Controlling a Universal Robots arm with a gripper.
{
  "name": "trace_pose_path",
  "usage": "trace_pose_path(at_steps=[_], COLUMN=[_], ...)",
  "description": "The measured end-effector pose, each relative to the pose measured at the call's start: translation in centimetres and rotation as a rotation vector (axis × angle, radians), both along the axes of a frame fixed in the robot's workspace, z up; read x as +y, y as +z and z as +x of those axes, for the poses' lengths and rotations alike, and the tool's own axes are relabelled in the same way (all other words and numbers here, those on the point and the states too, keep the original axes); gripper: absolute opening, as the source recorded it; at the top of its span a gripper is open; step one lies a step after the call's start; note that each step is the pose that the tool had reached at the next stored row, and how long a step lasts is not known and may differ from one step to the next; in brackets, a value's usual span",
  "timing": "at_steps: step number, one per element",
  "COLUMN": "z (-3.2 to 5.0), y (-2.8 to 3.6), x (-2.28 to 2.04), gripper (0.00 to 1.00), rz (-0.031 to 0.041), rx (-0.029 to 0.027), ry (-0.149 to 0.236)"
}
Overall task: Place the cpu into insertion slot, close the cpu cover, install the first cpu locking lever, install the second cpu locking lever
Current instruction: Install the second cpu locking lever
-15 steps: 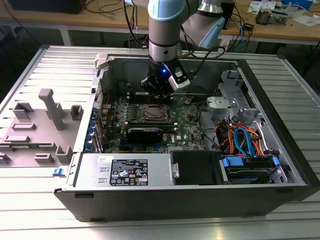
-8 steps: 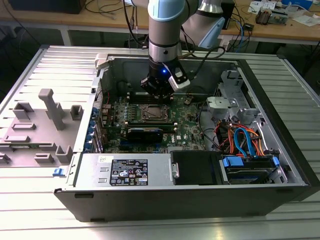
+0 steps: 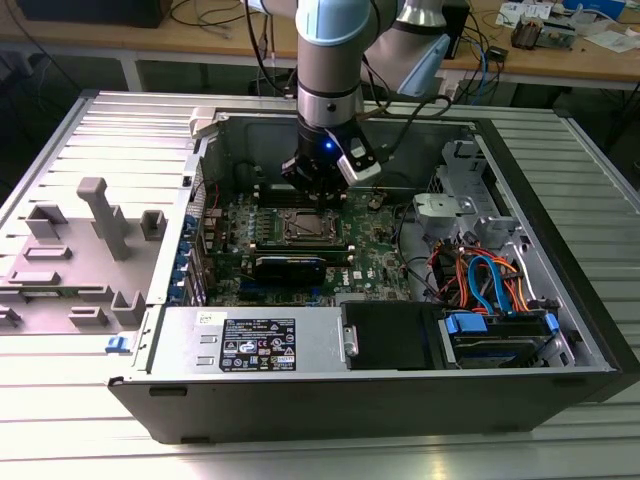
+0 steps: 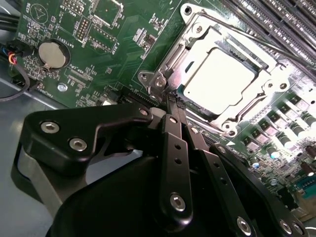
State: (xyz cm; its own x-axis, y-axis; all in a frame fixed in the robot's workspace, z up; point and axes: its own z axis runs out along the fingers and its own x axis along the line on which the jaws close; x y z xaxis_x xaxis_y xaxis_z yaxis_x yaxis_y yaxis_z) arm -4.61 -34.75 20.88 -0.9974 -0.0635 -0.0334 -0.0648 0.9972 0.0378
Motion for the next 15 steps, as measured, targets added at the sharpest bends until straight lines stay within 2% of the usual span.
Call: trace_pose_path(at_steps=[2, 7, 10, 15], z=[-0.01, 0.0, 0.0, 0.0], y=[0.09, 0.76, 0.8, 0.8], x=[-0.06, -0.15, -0.22, -0.75], gripper=[0.11, 0.11, 0.11, 0.11], rz=[-0.0001, 0.0, 0.0002, 0.0], rx=[0.0001, 0.0, -0.0001, 0.0001], ry=[0.0, 0.0, 0.0, 0.0])
